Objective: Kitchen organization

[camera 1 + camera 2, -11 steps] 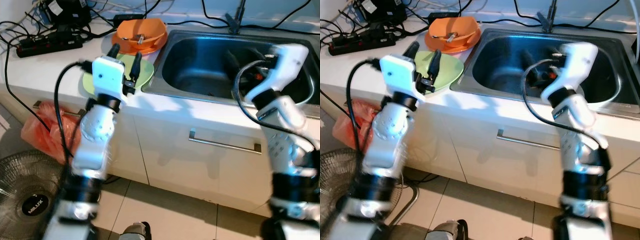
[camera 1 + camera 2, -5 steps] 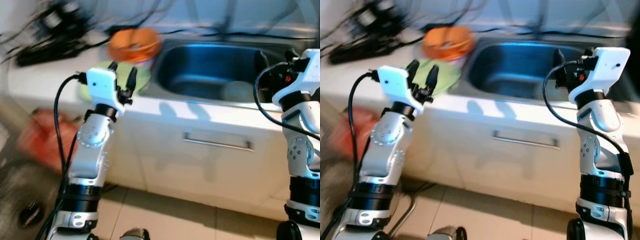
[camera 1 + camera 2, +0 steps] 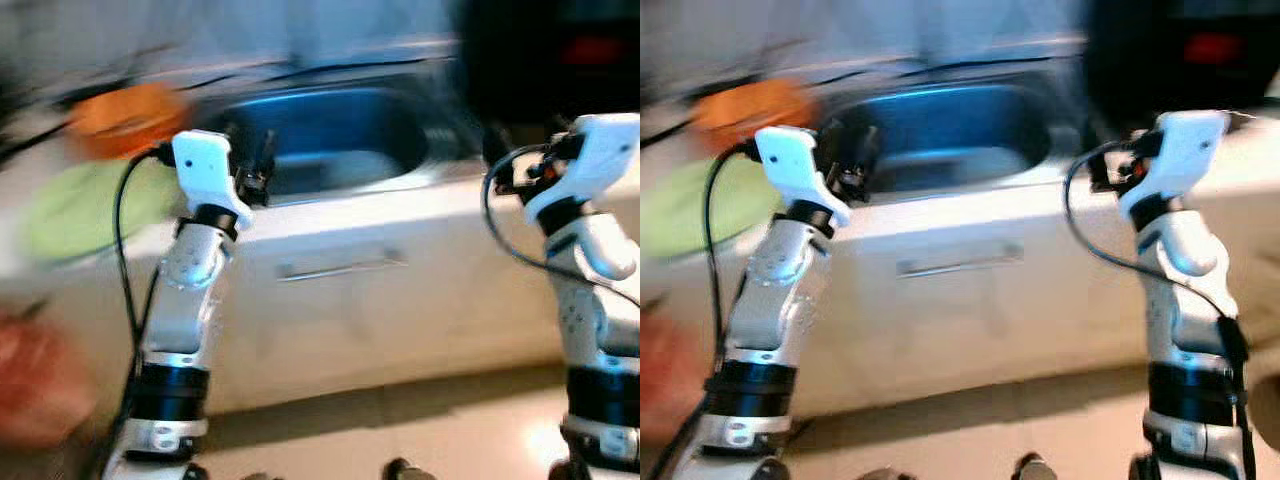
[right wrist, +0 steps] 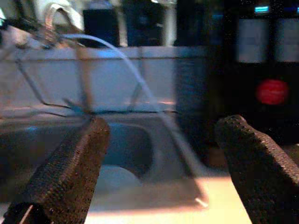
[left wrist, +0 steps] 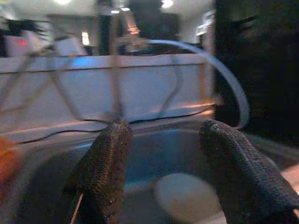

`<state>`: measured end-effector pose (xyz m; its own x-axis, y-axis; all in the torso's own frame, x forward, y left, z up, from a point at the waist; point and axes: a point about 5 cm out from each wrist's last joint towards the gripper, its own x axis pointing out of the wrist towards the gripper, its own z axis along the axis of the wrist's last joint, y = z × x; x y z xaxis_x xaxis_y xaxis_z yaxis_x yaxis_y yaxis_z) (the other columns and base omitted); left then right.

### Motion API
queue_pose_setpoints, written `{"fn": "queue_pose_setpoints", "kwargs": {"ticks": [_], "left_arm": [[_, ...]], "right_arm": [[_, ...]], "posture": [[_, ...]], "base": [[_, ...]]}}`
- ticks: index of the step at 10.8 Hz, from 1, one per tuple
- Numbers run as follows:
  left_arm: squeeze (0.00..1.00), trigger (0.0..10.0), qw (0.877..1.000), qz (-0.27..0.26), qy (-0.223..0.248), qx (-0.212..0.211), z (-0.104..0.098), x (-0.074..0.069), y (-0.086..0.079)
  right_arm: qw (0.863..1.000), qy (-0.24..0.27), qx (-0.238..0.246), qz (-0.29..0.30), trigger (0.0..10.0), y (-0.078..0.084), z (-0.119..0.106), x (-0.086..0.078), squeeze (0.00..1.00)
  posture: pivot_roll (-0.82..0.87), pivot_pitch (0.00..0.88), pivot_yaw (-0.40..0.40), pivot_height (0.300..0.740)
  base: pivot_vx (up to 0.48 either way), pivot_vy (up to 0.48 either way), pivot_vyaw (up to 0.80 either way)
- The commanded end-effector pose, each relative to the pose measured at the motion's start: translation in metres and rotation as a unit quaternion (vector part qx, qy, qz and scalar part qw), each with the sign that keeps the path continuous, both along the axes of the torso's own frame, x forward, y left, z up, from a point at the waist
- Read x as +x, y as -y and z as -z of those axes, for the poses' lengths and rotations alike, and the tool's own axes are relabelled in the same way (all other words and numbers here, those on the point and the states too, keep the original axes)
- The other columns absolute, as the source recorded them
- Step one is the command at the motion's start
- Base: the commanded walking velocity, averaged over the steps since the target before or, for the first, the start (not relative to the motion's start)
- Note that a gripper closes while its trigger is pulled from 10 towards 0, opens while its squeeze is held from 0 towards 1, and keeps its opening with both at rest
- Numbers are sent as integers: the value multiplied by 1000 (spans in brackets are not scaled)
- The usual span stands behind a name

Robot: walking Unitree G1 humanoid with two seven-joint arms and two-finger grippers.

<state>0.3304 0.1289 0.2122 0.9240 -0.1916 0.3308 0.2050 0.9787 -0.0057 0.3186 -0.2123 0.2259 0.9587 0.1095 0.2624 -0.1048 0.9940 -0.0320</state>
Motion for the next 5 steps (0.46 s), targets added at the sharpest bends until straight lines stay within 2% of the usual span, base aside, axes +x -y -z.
{"fn": "queue_pose_setpoints", "kwargs": {"ticks": [1,2,3,5], "left_arm": [[0,10000,1000,-6,-8,0,3,-3,-5],[0,10000,1000,4,-22,11,9,-5,-8],[0,10000,999,-3,-32,15,10,-1,-15],[0,10000,999,-24,-29,5,2,8,-21]], "right_arm": [[1000,7,-10,-11,10000,-6,-3,-2,0],[999,3,-33,-21,10000,-3,-3,-4,0],[999,1,-46,-26,10000,1,-5,-3,0],[998,4,-53,-30,10000,0,-7,-1,0]], "posture": [[-9,0,83,740],[-14,0,88,740],[-16,0,96,740],[-17,0,105,740]], "base": [[0,0,0],[0,0,0],[0,0,0],[0,0,0]]}}
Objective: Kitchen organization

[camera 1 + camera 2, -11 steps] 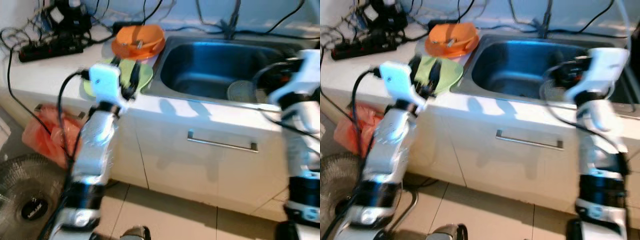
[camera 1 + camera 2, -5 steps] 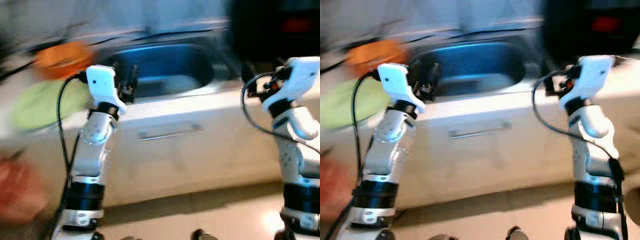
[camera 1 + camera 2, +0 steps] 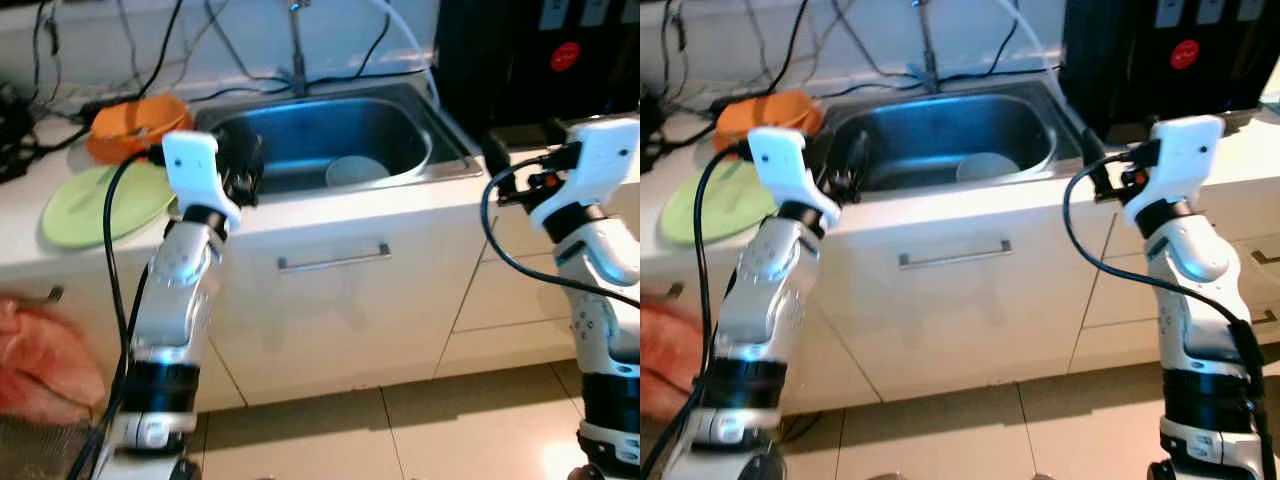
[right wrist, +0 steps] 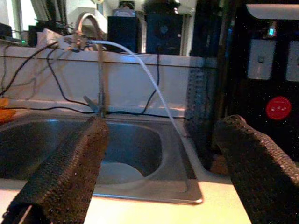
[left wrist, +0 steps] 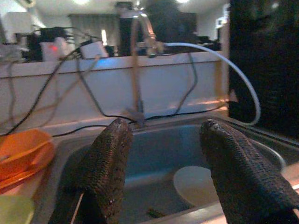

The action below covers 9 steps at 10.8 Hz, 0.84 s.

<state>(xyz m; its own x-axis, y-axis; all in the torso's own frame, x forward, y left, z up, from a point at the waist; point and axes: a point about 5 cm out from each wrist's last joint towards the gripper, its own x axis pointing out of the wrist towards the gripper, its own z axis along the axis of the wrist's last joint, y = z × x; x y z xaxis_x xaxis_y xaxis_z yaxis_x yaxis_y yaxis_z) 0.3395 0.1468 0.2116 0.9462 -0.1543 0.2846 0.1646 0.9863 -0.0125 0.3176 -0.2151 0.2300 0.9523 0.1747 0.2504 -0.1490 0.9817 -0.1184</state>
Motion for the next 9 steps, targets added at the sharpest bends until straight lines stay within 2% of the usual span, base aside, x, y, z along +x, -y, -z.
{"fn": "queue_pose_setpoints", "kwargs": {"ticks": [1,2,4,9], "left_arm": [[0,10000,1000,-20,2,-13,-6,6,-7],[0,10000,1000,-19,3,-17,-7,7,-7],[0,10000,1000,-16,-4,-20,-4,8,-4],[0,10000,997,-62,19,-36,-10,5,-15]], "right_arm": [[1000,6,-2,-5,10000,-5,-1,2,0],[1000,4,0,-6,10000,-7,1,1,0],[1000,2,15,-1,10000,-10,6,0,0],[999,15,34,33,10000,-3,7,-5,0]], "posture": [[-14,0,110,740],[-15,0,114,740],[-17,0,119,740],[-12,0,94,740]], "base": [[292,0,0],[322,0,0],[0,0,0],[343,322,0]]}}
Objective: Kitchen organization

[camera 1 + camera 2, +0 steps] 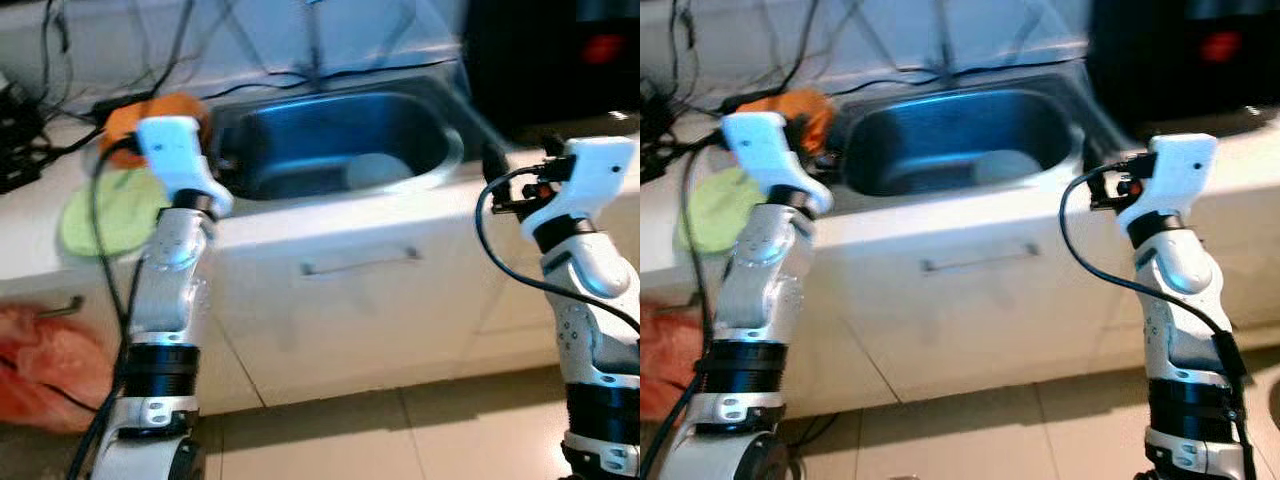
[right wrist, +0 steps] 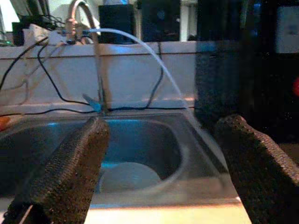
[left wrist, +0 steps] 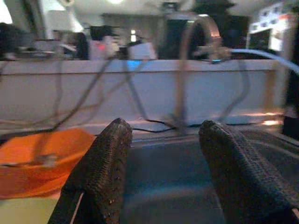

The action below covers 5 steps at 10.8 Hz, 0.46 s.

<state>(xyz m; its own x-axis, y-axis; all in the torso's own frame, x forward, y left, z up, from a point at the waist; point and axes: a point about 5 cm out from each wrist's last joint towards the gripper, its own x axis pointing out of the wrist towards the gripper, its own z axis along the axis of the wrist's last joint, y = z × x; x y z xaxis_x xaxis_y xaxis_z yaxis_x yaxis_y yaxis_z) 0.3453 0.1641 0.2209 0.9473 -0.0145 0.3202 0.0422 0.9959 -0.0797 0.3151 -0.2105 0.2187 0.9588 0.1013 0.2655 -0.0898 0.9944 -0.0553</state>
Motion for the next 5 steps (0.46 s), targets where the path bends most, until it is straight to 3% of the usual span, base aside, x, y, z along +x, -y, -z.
{"fn": "queue_pose_setpoints", "kwargs": {"ticks": [1,5], "left_arm": [[0,10000,1000,-2,4,0,-1,-1,2],[0,10000,1000,-9,0,0,2,-2,3]], "right_arm": [[1000,13,1,6,10000,1,-5,-2,0],[1000,16,-5,-8,10000,-11,-5,-2,0]], "posture": [[-12,0,89,740],[-10,0,80,740]], "base": [[337,341,0],[319,360,0]]}}
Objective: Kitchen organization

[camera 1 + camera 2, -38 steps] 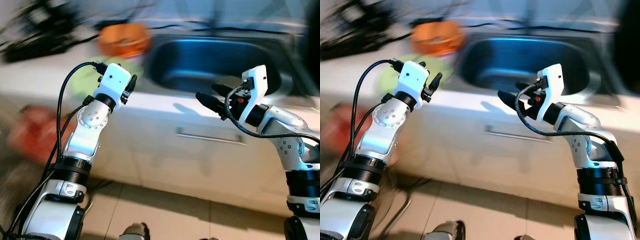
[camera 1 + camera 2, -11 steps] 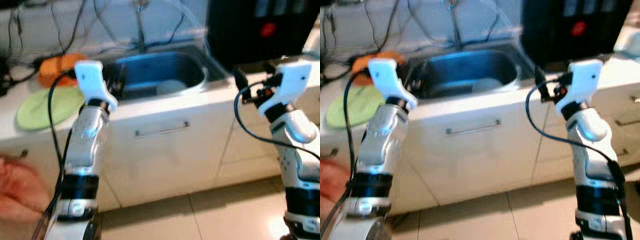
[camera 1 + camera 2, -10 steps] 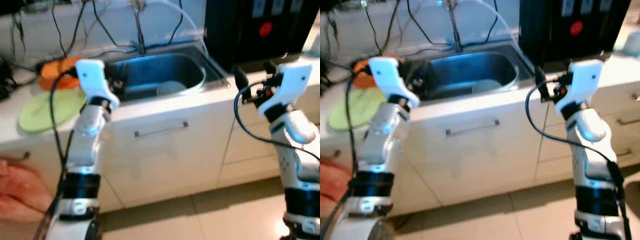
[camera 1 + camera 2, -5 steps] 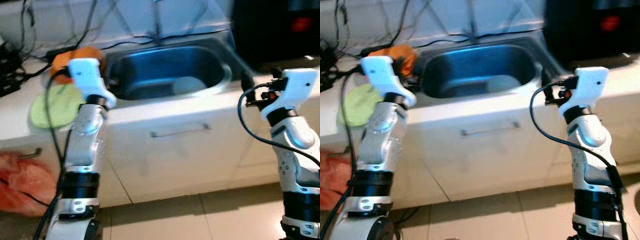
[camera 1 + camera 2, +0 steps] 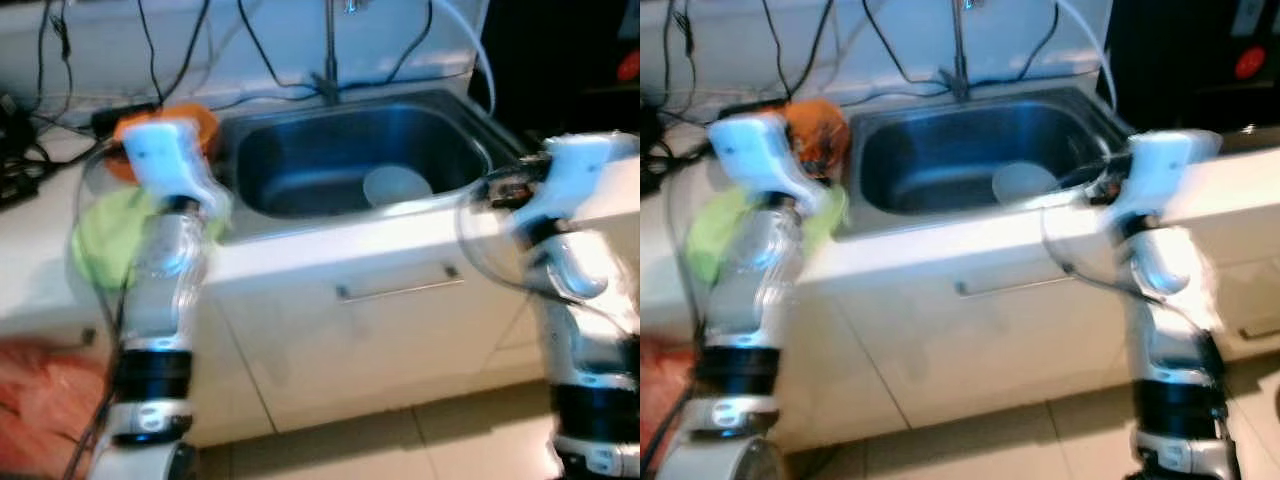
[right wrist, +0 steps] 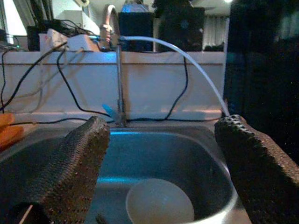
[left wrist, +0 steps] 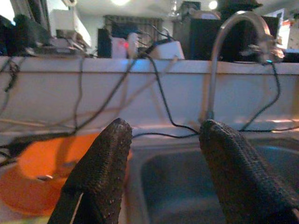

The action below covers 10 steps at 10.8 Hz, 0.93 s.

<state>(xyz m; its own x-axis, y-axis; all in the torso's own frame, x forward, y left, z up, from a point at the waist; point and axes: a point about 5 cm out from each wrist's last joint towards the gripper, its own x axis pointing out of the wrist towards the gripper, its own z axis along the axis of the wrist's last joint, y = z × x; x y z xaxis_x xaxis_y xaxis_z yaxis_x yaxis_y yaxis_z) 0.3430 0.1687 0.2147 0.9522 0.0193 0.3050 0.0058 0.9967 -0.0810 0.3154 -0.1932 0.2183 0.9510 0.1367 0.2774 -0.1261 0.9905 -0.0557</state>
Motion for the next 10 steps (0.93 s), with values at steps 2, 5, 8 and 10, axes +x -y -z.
{"fn": "queue_pose_setpoints", "kwargs": {"ticks": [2,5,8,10], "left_arm": [[0,10000,1000,4,7,5,-2,-1,10],[0,10000,1000,25,7,1,-1,-3,20],[0,10000,1000,24,5,1,-2,-1,21],[0,10000,1000,28,6,-7,0,-3,25]], "right_arm": [[1000,10,-7,10,10000,5,-5,-2,0],[1000,6,-5,10,10000,3,-3,-2,0],[1000,8,-12,10,10000,1,-4,-1,0],[1000,11,-14,11,10000,0,-5,0,0]], "posture": [[-12,0,80,740],[-11,2,79,740],[-10,2,77,740],[-10,0,75,740]], "base": [[154,184,0],[0,0,0],[0,-303,0],[0,0,400]]}}
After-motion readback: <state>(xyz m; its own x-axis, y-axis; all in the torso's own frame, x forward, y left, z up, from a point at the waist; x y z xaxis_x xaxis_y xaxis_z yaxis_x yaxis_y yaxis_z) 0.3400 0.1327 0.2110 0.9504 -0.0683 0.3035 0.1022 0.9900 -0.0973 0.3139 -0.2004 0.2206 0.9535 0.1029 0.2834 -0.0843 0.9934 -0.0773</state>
